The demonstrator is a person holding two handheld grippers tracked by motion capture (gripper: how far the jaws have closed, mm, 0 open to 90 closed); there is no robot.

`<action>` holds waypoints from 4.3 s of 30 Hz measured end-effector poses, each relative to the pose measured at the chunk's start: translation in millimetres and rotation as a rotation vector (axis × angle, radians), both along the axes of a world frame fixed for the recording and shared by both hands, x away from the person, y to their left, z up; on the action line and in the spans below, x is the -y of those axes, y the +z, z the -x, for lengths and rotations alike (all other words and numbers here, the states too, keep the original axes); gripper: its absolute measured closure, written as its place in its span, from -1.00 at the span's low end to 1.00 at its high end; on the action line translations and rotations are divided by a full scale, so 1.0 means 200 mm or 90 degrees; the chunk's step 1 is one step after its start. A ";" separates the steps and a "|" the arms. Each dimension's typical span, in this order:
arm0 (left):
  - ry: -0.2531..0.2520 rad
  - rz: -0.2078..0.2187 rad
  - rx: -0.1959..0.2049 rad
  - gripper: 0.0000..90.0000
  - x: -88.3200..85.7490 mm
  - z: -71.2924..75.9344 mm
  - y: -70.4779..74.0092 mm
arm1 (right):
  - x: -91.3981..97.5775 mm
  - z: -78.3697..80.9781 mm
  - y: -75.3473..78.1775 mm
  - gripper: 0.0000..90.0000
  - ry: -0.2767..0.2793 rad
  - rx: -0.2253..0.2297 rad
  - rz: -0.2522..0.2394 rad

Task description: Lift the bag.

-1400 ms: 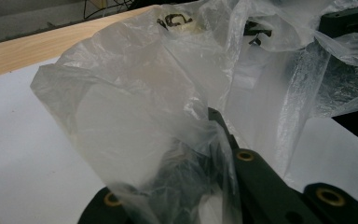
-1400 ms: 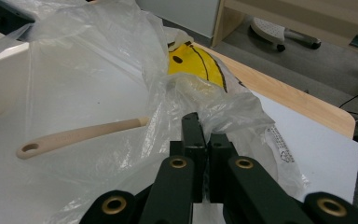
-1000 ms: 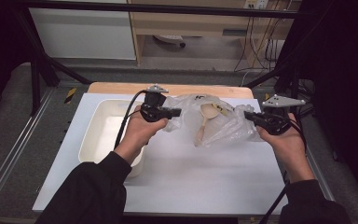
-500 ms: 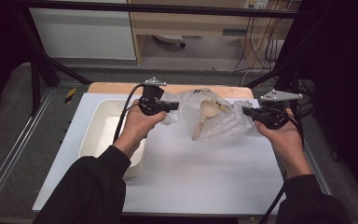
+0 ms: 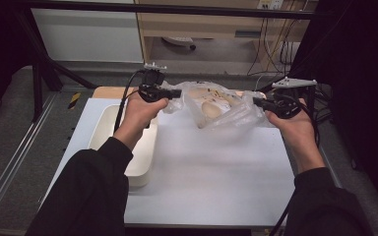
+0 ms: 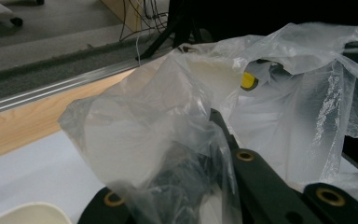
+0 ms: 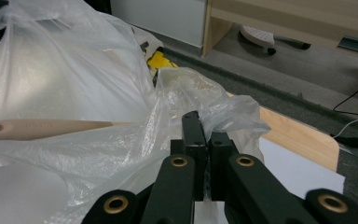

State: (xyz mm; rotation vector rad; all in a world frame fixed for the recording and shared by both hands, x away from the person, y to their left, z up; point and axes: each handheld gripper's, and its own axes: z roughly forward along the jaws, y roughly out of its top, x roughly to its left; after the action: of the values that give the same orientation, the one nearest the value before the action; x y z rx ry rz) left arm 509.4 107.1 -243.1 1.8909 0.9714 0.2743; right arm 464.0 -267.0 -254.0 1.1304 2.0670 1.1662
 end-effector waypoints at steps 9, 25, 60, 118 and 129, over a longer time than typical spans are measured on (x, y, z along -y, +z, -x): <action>0.034 0.023 0.012 1.00 -0.08 -0.06 0.08 | 0.05 -0.06 0.09 1.00 -0.023 0.011 -0.001; 0.063 0.052 0.055 1.00 -0.10 -0.14 0.18 | 0.11 -0.14 0.23 1.00 -0.060 0.036 0.016; -0.063 -0.020 0.016 1.00 -0.02 0.30 -0.12 | 0.17 0.09 -0.02 1.00 -0.013 -0.014 0.044; -0.126 -0.070 -0.085 0.97 -0.14 1.00 -0.99 | 0.16 0.79 -0.85 1.00 0.034 -0.152 0.036; -0.122 -0.111 -0.070 0.91 -0.14 1.03 -1.03 | 0.12 0.80 -0.92 0.98 0.046 -0.178 0.071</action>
State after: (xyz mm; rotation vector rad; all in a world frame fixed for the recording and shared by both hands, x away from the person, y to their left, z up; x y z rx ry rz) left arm 302.8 135.7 -448.4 2.1610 0.8530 0.1457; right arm 304.9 -290.4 -437.7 1.2324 2.3681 0.9554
